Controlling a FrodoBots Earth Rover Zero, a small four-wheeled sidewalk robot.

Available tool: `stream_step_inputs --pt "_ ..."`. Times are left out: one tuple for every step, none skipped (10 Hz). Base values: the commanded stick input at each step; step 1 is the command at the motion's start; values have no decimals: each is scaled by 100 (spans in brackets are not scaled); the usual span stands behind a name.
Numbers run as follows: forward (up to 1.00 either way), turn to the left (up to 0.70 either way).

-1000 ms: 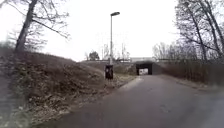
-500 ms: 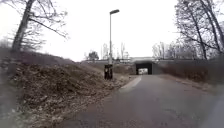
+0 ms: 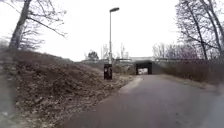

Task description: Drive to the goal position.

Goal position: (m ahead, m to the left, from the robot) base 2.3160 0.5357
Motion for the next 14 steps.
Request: stream_step_inputs --pt "45 -27" --pt "45 -27" --pt "45 -27" --pt "45 -27" --pt "45 -27" --pt "45 -17" --pt "45 0" --pt "45 0" --pt "45 0" --pt "45 -21" --pt "45 -27" --pt "45 -27" --pt "45 -27" --pt "45 -27"
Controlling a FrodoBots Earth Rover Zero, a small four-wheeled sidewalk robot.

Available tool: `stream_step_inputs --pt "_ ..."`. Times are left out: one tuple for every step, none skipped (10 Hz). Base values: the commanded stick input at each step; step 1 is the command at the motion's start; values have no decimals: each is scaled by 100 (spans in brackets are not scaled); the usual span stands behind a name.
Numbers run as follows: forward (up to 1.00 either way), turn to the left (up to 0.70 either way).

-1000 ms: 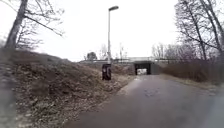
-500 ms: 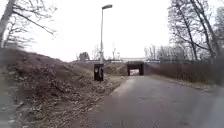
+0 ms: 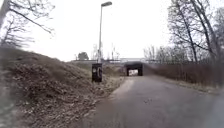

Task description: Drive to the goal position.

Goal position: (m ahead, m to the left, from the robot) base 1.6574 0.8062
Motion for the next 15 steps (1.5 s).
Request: stream_step_inputs --pt "45 -27" --pt "45 -27" --pt "45 0" --pt "45 0" --pt "45 0" --pt "45 0" --pt "45 -7" --pt "45 -27" --pt "45 -27" --pt "45 -27" --pt "45 -26" --pt "45 -10" --pt "45 0" --pt "45 0" --pt "45 0"
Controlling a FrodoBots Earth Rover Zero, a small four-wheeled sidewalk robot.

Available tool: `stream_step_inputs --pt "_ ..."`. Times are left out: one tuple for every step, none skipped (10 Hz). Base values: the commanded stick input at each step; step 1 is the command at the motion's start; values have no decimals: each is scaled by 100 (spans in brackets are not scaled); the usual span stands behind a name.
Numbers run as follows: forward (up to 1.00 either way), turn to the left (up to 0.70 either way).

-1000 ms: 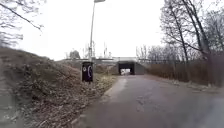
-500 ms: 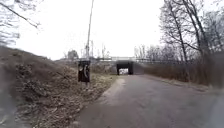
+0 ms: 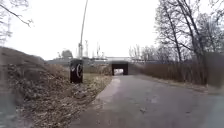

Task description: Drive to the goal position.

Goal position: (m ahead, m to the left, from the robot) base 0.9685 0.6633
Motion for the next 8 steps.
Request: stream_step_inputs --pt "45 0" --pt "45 -9" --pt "45 -27" --pt "45 -27" --pt "45 -27" --pt "45 -22" --pt "45 -8" --pt "45 0"
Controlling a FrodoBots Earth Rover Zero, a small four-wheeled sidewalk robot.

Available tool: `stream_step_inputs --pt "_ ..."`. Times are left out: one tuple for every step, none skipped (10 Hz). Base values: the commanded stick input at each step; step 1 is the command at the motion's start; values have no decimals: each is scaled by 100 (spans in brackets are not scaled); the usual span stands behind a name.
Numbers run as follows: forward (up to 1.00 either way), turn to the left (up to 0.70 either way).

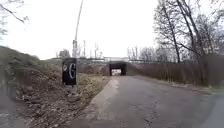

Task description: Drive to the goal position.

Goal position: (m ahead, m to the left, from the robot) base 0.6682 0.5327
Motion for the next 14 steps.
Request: stream_step_inputs --pt "45 0" --pt "45 0" --pt "45 0" --pt "45 0" --pt "45 0" --pt "45 -22" --pt "45 -27" --pt "45 -27" --pt "45 -2" --pt "45 0" --pt "45 0" --pt "45 0" --pt "45 0" --pt "45 0"
